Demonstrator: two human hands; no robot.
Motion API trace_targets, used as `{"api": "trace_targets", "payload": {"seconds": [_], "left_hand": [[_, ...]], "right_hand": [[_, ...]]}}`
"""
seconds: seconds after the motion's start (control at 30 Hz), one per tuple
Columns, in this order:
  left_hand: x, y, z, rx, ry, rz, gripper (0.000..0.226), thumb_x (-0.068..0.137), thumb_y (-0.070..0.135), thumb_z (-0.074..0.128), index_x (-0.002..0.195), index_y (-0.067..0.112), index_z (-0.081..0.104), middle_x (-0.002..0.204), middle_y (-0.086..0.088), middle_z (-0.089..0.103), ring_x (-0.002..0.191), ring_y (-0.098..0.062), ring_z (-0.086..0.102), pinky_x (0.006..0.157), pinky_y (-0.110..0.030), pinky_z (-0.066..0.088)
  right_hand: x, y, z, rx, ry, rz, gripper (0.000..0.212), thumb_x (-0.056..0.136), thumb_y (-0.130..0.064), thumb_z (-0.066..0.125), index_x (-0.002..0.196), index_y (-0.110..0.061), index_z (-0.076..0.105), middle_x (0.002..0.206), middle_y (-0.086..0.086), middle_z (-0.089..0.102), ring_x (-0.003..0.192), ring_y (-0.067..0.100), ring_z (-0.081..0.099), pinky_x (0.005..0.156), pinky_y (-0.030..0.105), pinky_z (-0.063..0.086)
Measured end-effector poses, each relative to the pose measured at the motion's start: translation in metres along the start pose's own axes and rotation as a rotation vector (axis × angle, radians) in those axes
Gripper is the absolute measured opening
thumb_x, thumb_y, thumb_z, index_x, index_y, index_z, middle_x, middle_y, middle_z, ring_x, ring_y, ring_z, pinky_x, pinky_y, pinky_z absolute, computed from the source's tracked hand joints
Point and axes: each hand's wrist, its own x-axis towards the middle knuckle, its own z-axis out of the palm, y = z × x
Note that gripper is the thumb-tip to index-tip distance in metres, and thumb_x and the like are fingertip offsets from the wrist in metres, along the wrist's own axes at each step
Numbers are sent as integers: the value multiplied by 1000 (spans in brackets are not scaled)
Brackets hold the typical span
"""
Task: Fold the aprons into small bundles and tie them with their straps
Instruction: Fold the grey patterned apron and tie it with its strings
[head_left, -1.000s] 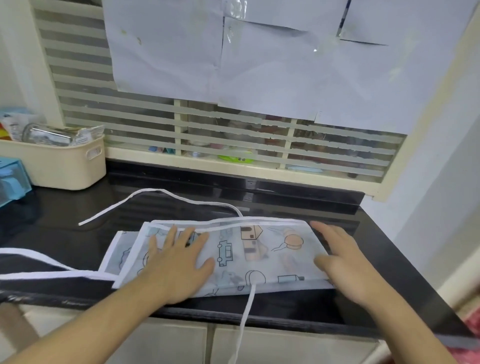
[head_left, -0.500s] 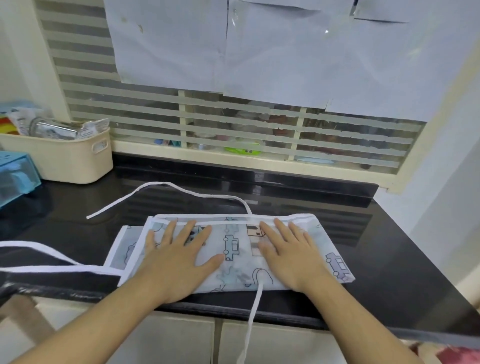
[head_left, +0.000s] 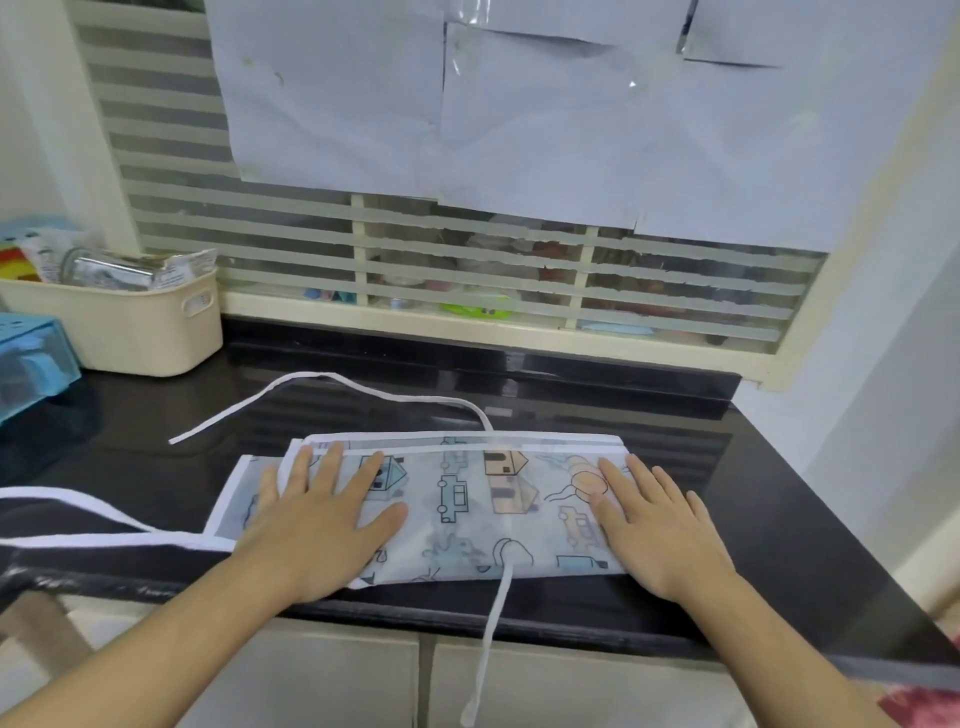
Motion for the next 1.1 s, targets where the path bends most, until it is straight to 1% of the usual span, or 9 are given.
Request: {"api": "trace_targets", "payload": {"seconds": [0.1,0.2,0.33,0.43,0.53,0.7,0.83,0.97,1.1], "left_hand": [[3,4,-3,14,-3,11,80,88,84,2,158,51,-19,171,0,-24,158,-29,-24,127,-54,-12],[6,7,-3,19,7,17,81,89,84,4,160,49,-16,172,0,-21,158,-29,-22,128,-52,-10],[6,5,0,45,31,13,81,90,82,3,160,47,-18,172,-1,-21,159,-29,-20,129,-51,-8],[7,5,1,33,30,20,89,79,84,-6,160,48,-16,173,-1,-19,159,-29,-18,129,-50,-7],[12,4,5,29,37,22,91,77,86,-7,160,49,-16,174,0,-17,160,-28,-16,129,-50,-7],[12,6,5,49,40,17,79,91,81,3,160,48,-15,173,0,-17,160,-27,-15,129,-49,-6],[8,8,1,49,31,12,82,88,81,0,161,47,-16,173,0,-18,160,-27,-17,129,-50,-7],[6,9,-2,48,16,10,91,76,84,-10,160,48,-17,173,0,-18,160,-27,-16,129,-50,-7],[7,10,-1,41,25,10,81,88,82,0,160,48,-15,173,0,-17,160,-27,-17,129,-50,-7]], "right_hand": [[-2,4,1,27,22,1,68,101,-67,8,163,-44,-6,174,-10,-4,161,18,-3,130,49,2],[-8,6,-11,295,123,-17,81,99,-64,44,165,-35,6,169,-13,22,156,15,22,128,46,19],[-38,8,-40,1003,63,-51,77,99,-10,60,152,-57,29,150,-36,43,129,-9,53,98,18,52],[-58,7,-49,1459,-79,-325,93,87,17,49,159,-40,33,159,-21,45,148,5,40,118,35,35],[-68,-4,-56,1835,-304,-498,75,93,-1,39,163,-21,27,166,-1,37,156,17,28,127,47,16],[-67,-13,-61,1830,-362,-383,65,111,-43,14,155,-4,43,154,21,51,147,37,45,124,53,27],[-65,-16,-52,1779,-192,-281,43,111,-14,34,151,-1,45,132,28,67,122,46,65,104,52,54],[-73,-14,-55,1626,-217,-356,84,101,17,43,162,-37,23,153,-2,56,138,31,56,121,56,36],[-68,-19,-56,1379,-83,-258,46,112,-39,39,151,-19,50,138,2,69,129,23,64,117,51,41]]}}
